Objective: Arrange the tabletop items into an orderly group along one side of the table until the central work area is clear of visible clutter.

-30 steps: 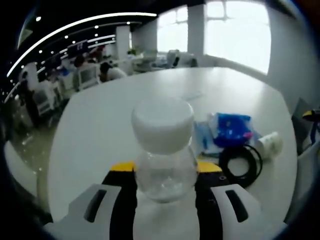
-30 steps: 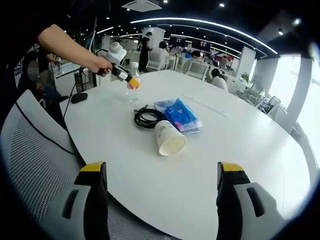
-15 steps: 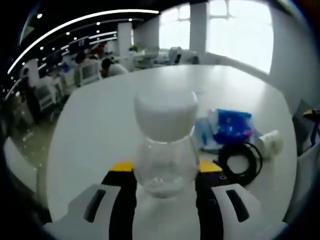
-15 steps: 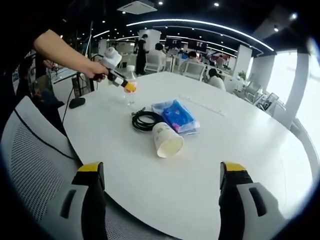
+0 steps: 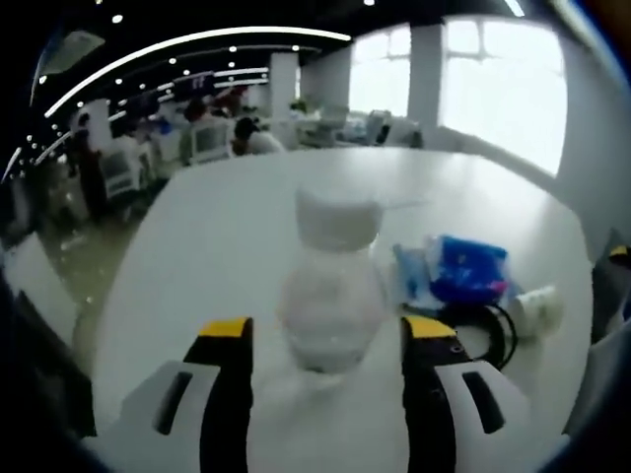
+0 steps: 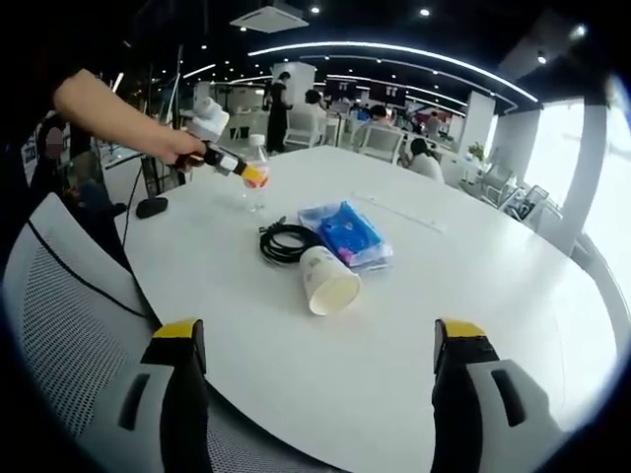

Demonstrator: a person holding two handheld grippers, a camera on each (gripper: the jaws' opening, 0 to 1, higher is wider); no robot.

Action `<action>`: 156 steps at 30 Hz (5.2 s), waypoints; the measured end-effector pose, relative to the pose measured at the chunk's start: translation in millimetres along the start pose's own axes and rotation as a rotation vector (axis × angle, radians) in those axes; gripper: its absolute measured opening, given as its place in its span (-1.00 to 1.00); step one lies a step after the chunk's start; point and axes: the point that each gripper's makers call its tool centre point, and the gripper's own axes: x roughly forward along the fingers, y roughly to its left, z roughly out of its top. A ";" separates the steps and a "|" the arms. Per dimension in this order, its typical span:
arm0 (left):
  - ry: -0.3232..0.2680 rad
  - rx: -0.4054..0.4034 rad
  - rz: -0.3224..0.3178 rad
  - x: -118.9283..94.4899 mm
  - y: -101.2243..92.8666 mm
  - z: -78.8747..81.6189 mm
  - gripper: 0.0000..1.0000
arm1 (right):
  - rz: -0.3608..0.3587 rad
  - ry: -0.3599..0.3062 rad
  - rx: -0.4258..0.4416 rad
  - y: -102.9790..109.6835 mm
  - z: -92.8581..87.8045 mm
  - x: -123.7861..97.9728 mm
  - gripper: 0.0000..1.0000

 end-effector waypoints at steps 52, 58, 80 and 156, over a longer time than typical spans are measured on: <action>-0.131 -0.163 0.233 4.4 3.1 31.0 0.01 | -0.008 0.035 -0.044 0.1 -6.3 1.0 0.83; -0.132 -0.141 0.227 7.0 5.1 35.8 -0.21 | -0.013 0.041 -0.052 -0.8 -7.4 1.0 0.81; -0.101 -0.092 0.150 9.0 3.1 37.0 -0.26 | -0.019 0.050 -0.069 -1.9 -8.6 1.2 0.78; -0.075 -0.184 0.090 16.7 8.3 35.5 0.07 | -0.010 0.005 0.025 -3.6 -1.2 -0.5 0.90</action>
